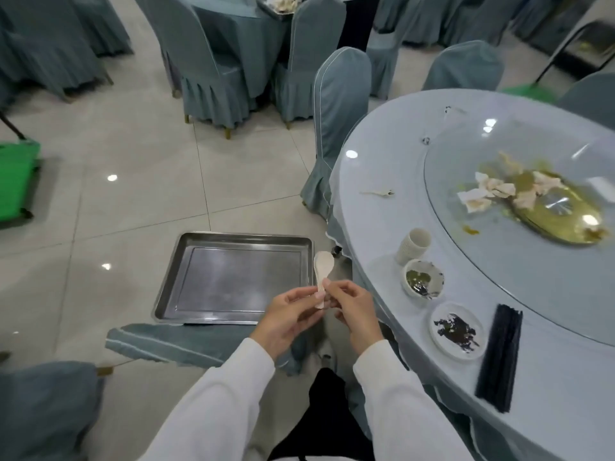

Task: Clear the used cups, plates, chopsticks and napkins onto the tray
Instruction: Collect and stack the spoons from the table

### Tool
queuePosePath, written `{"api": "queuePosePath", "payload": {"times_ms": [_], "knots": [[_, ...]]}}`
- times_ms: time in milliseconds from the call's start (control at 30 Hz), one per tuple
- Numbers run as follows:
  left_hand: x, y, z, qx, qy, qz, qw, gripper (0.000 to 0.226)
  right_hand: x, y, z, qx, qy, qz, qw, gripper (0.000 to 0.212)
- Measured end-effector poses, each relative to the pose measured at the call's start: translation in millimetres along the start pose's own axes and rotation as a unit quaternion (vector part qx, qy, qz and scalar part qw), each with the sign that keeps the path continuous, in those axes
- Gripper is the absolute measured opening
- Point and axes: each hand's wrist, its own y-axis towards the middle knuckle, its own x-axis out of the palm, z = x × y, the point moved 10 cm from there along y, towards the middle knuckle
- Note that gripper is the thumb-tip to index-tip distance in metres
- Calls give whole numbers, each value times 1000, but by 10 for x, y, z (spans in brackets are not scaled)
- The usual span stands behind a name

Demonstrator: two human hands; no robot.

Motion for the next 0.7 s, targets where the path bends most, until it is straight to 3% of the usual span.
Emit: {"api": "queuePosePath", "payload": {"times_ms": [267, 700], "knots": [[210, 939, 495, 22, 36, 71, 997, 30, -323, 1382, -500, 43, 25, 22, 998, 16], [468, 1721, 997, 27, 36, 168, 985, 25, -795, 3709, -1574, 36, -200, -13, 979, 7]]}}
